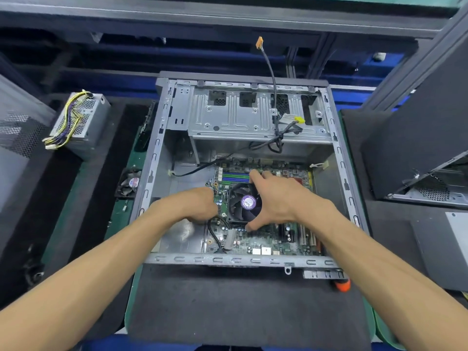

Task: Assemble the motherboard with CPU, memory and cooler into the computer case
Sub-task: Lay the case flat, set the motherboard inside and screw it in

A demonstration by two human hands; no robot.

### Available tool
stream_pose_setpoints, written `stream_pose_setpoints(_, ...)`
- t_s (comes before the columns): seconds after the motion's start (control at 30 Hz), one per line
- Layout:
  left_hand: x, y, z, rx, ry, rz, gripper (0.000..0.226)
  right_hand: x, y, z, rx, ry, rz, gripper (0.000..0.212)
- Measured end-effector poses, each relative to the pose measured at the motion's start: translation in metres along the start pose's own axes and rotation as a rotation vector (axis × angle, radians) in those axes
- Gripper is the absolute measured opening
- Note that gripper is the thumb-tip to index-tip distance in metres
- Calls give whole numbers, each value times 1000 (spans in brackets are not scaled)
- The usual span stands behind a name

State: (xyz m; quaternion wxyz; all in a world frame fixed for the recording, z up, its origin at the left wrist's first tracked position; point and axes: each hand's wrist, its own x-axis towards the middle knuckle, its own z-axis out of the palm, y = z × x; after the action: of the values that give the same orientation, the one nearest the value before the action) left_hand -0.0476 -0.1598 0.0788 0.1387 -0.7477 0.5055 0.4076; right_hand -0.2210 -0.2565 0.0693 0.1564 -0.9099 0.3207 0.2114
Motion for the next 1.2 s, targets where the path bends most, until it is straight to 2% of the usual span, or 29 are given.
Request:
stream_pose_setpoints(0.17,0,-2,1,-35,-11,-22,23,-2,-1,-5,48,-56,-10,124)
stream_pose_setpoints(0.37,-2,-1,6,-246,-46,14,26,-5,3,-5,75,-45,-9,116)
stream_pose_setpoints(0.53,1,-2,8,-79,3,68,29,-5,1,-7,99,-81,20,117)
stream_pose_setpoints(0.6,2,-5,9,18,71,72,35,-5,2,-10,155,-118,29,118)
stream_pose_setpoints(0.63,2,-6,9,63,128,67,34,-6,3,-11,216,-130,27,112)
stream_pose_setpoints(0.7,-2,-11,9,123,260,66,29,-9,6,-15,348,-102,22,84)
stream_pose_setpoints(0.77,-8,-12,7,148,408,100,32,-12,7,-19,396,28,30,56)
stream_pose_setpoints(0.83,-15,-5,5,125,560,205,41,-16,10,-25,397,232,23,46)
stream_pose_setpoints(0.9,-21,10,4,78,659,405,42,-21,13,-34,483,480,-8,38)
stream_pose_setpoints(0.93,-22,18,6,82,671,515,40,-25,16,-39,566,611,-21,35)
stream_pose_setpoints(0.97,-20,25,9,129,652,588,50,-29,20,-44,644,757,-23,33)
stream_pose_setpoints(1.07,0,35,15,376,480,568,107,-40,36,-55,680,1159,78,28)
stream_pose_setpoints(1.13,11,36,14,397,405,528,117,-43,49,-55,652,1182,196,26)
stream_pose_setpoints(1.2,19,35,15,332,388,543,109,-41,62,-51,644,989,289,36)
